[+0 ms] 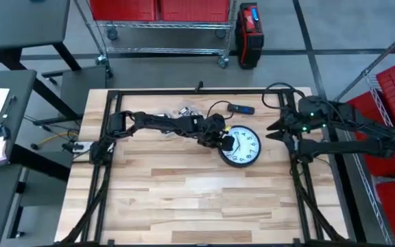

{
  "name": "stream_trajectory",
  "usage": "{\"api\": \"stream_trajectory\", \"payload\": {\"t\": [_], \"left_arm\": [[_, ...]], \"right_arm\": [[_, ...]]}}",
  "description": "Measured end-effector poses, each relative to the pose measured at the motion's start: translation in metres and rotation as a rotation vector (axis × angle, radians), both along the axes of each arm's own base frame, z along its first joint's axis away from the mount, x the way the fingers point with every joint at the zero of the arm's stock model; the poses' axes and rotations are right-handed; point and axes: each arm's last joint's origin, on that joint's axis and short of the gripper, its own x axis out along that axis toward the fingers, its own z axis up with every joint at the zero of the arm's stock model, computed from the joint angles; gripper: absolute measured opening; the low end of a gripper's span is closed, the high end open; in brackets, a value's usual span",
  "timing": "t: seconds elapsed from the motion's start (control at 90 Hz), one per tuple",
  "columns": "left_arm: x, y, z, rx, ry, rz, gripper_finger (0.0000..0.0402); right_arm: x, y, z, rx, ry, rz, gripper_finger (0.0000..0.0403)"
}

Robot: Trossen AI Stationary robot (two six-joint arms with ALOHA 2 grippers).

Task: Insert battery
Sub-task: Insert the black battery into the wall clock

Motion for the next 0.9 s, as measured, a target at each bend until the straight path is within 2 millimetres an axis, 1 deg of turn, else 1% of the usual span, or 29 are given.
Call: {"api": "stream_trajectory", "payload": {"t": [0.067, 0.122, 0.233, 0.322, 0.4, 0.456, 0.5, 0.567, 0.622, 0.722, 0.811, 0.9], "left_arm": [[0.001, -0.002, 0.005, -0.065, -0.013, -0.044, 0.04], [0.002, -0.004, 0.008, -0.132, -0.026, -0.092, 0.04], [0.002, -0.01, 0.009, -0.249, -0.022, -0.179, 0.04], [0.0, -0.012, 0.01, -0.273, -0.021, -0.246, 0.04], [-0.005, -0.013, 0.021, -0.251, -0.026, -0.271, 0.04], [-0.011, -0.014, 0.039, -0.203, -0.063, -0.281, 0.04], [-0.02, -0.014, 0.055, -0.151, -0.063, -0.281, 0.04], [-0.038, -0.012, 0.084, -0.04, -0.067, -0.257, 0.04], [-0.058, -0.01, 0.107, 0.06, -0.032, -0.223, 0.04], [-0.101, -0.008, 0.148, 0.26, 0.023, -0.162, 0.04], [-0.135, -0.009, 0.179, 0.415, 0.045, -0.09, 0.04], [-0.165, -0.011, 0.202, 0.522, 0.063, -0.026, 0.04]], "right_arm": [[0.001, 0.0, -0.001, -0.003, 0.005, 0.004, 0.0178], [0.004, 0.0, -0.007, 0.002, 0.028, 0.007, 0.0178], [0.013, 0.0, -0.025, -0.004, 0.099, 0.044, 0.0178], [0.025, -0.001, -0.04, -0.018, 0.135, 0.068, 0.0178], [0.038, -0.002, -0.05, -0.024, 0.141, 0.072, 0.0178], [0.049, -0.002, -0.057, -0.024, 0.164, 0.079, 0.0178], [0.06, -0.003, -0.061, -0.031, 0.18, 0.083, 0.0177], [0.075, -0.004, -0.068, -0.046, 0.201, 0.084, 0.0173], [0.088, -0.006, -0.075, -0.048, 0.223, 0.089, 0.0169], [0.111, -0.009, -0.09, -0.05, 0.255, 0.096, 0.0158], [0.129, -0.014, -0.104, -0.043, 0.28, 0.088, 0.0145], [0.143, -0.021, -0.121, -0.033, 0.32, 0.068, 0.0127]]}}
